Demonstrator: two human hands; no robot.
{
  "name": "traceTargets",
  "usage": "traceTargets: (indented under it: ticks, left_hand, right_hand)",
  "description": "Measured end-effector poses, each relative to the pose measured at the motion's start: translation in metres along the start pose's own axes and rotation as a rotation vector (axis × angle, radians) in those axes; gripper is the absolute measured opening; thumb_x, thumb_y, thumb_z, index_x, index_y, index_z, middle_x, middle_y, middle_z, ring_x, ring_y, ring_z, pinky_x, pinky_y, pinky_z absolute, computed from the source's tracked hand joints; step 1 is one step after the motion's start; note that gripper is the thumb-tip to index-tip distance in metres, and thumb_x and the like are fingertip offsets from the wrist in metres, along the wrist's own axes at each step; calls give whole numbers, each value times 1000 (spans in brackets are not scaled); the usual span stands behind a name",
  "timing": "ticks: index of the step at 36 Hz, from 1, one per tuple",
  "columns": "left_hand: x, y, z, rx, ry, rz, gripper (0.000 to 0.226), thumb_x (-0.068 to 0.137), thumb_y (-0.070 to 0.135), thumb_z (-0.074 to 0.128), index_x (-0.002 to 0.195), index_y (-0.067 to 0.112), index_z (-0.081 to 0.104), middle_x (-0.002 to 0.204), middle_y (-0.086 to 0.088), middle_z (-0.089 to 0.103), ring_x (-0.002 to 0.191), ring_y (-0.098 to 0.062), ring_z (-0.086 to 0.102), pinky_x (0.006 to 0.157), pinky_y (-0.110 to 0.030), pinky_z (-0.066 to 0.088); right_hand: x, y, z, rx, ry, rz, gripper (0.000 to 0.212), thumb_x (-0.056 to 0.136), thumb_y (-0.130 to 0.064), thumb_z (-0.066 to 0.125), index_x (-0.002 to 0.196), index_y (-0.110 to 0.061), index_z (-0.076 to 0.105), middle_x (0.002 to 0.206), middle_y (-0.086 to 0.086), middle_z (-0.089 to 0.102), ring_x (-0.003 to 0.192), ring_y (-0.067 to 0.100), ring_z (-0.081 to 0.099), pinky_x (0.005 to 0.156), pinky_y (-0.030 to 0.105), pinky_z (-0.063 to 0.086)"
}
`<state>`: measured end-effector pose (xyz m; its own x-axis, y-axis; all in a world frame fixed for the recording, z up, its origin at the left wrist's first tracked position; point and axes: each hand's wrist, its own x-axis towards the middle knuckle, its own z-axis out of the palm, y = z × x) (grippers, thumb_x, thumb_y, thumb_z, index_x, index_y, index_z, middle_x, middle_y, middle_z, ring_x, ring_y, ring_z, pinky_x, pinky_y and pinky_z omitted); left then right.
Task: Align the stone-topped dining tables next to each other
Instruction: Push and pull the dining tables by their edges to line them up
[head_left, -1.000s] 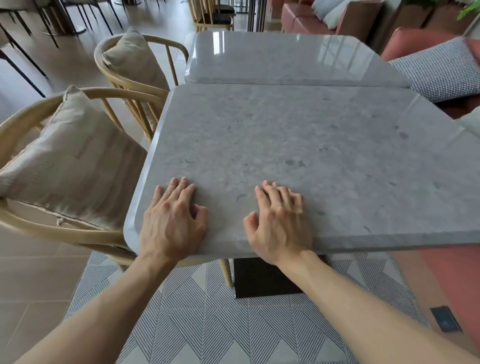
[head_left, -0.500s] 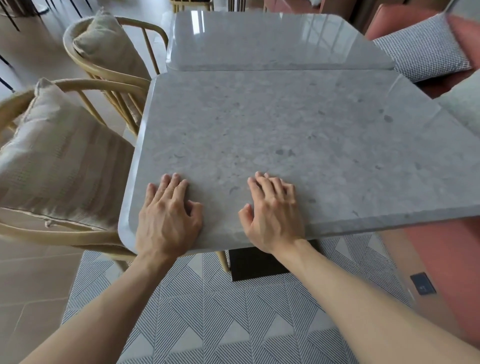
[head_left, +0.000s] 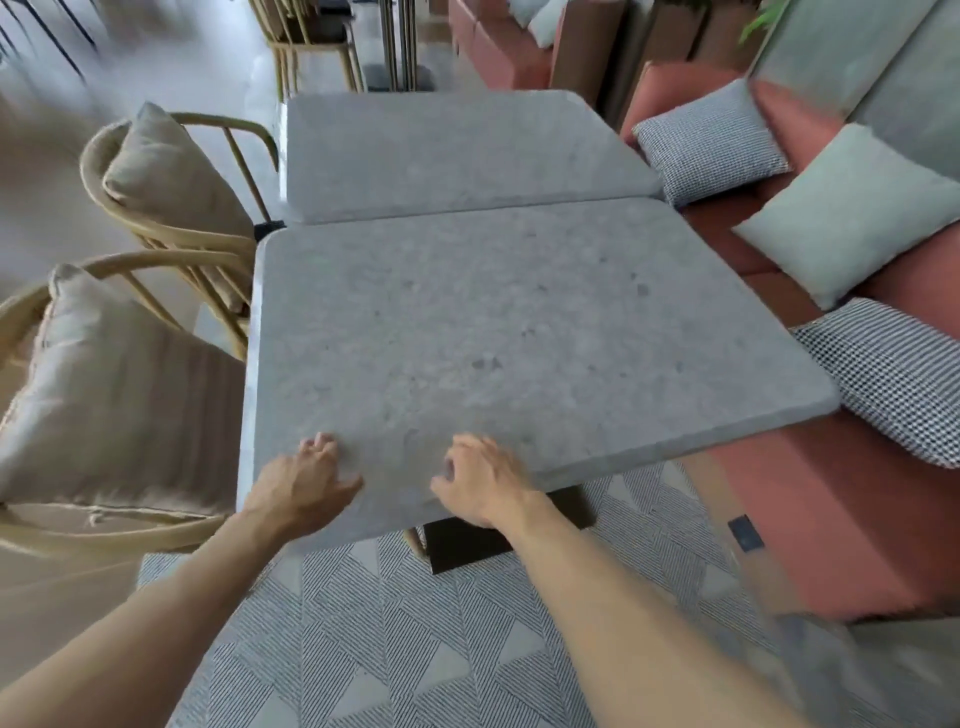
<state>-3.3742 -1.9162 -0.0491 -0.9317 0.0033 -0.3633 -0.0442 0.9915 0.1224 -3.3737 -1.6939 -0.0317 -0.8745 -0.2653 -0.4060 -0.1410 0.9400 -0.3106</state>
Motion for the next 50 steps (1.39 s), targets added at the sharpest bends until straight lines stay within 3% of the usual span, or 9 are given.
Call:
traceTargets:
  ticks: [4,7,9,13,19,24,28,31,50]
  left_hand:
    - [-35,26,-22,-16,-248,73,27,91,42,53,103,22,67,101,-1,72,82,-17,65,62,-20,44]
    - [-51,64,-37,-16,-379,148,31,95,41,56,114,19,66,112,2,70,92,-11,64,69,-14,47]
    - [-53,103,-60,-147,-338,152,31,97,35,57,113,10,67,113,-3,69,99,-18,64,78,-21,49]
    - [-63,197,-119,-532,-156,172,17,97,19,58,100,6,67,94,-9,70,89,-28,70,64,-31,56]
    - [-94,323,-192,-786,60,292,16,98,23,59,99,11,68,96,-4,72,86,-18,70,68,-36,60]
    - [-113,409,-221,-1051,124,351,16,99,20,56,98,10,69,98,-9,72,87,-24,70,72,-42,59]
    - [-121,457,-224,-1293,205,382,21,100,15,51,99,5,69,100,-17,72,88,-29,69,72,-44,57]
    - [-120,483,-216,-1404,257,404,23,100,13,49,99,4,70,97,-17,73,85,-28,70,69,-40,57]
    - [113,591,-205,-1683,435,167,22,92,17,52,90,9,73,85,-14,72,78,-23,68,67,-38,53]
  right_hand:
    - [-76,30,-8,-145,-190,-77,46,94,-35,49,129,-5,58,146,12,44,135,29,40,111,50,34]
    - [-119,79,-39,-150,-186,-11,46,92,-33,50,128,-7,60,138,9,50,128,28,48,105,47,40]
    - [-139,113,-72,-11,-122,115,38,92,-34,52,120,-11,64,129,5,56,117,25,56,99,43,46]
    - [-169,167,-150,241,56,238,27,94,-33,51,100,-12,67,112,4,67,97,22,64,83,34,51]
    - [-208,214,-251,381,285,138,25,91,-31,56,98,-11,69,102,6,73,96,24,65,82,35,49]
    - [-239,252,-304,533,437,27,24,90,-31,61,66,-27,58,71,-11,62,78,14,59,61,25,40]
    - [-252,275,-330,795,493,-48,12,88,-23,64,77,-26,67,85,1,74,85,20,69,78,36,53]
    - [-251,291,-342,1070,558,-117,15,91,-11,59,82,-16,70,84,6,73,76,21,69,72,37,54]
    - [-39,432,-413,1332,447,-69,19,94,-6,54,86,-6,70,82,12,72,73,26,67,64,30,51]
